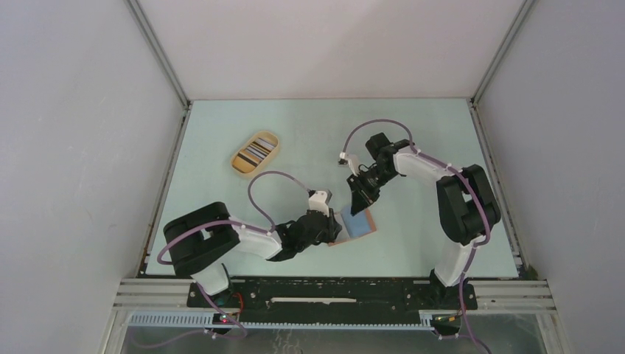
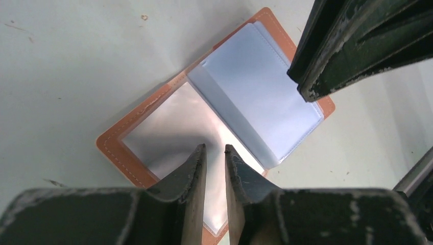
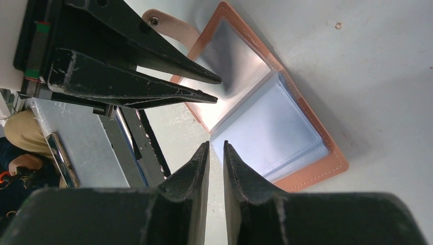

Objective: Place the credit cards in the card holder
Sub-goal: Turn over the card slot in the card holder.

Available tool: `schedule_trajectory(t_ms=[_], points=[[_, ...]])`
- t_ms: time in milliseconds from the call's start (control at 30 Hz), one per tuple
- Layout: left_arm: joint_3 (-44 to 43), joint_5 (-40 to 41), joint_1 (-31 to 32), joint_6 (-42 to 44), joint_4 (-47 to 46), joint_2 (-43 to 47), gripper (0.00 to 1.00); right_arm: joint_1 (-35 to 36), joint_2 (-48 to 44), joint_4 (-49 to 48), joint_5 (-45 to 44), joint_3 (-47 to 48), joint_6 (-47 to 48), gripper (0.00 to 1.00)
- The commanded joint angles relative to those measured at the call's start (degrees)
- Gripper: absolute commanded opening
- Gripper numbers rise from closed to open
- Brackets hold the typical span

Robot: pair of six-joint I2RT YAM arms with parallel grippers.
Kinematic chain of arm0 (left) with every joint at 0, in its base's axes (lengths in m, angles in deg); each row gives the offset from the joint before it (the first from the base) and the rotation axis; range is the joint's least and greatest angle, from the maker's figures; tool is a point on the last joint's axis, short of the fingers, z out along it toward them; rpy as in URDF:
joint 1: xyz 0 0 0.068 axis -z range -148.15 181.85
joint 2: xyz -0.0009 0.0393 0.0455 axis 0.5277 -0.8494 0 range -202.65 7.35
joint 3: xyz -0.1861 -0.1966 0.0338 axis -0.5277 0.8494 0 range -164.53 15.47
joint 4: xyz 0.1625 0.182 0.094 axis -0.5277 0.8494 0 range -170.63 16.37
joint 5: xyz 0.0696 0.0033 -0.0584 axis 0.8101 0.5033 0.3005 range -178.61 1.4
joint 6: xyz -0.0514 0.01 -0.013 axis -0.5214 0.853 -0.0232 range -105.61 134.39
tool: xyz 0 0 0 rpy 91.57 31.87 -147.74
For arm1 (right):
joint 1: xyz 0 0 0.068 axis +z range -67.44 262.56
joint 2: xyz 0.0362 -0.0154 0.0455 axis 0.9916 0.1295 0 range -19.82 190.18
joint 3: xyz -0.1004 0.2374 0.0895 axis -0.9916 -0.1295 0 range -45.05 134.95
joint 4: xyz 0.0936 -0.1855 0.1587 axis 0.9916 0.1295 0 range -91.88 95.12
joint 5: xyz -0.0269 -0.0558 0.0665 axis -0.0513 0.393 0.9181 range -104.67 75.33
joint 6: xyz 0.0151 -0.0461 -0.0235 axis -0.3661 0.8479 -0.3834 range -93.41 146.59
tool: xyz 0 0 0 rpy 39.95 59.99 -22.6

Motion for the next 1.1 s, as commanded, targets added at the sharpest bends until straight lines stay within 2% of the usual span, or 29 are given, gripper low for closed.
schedule_trajectory(t_ms=[0,400,1067], points=[[-2.17,-2.78,-0.41,2.1,-1.9,1.97,0.25,-0.77,-3.15,1.71,3.11,0.92,2.29,0.24],[-0.84,-3.58,-0.41,4.15,-2.6,6.86,0.32,-1.66,-5.08,2.67,4.74,0.92,3.45,0.24],[-0.66,-3.57,-0.58,6.63,-1.07,10.93,0.33,-2.01,-6.0,2.98,5.47,0.92,3.8,0.24]])
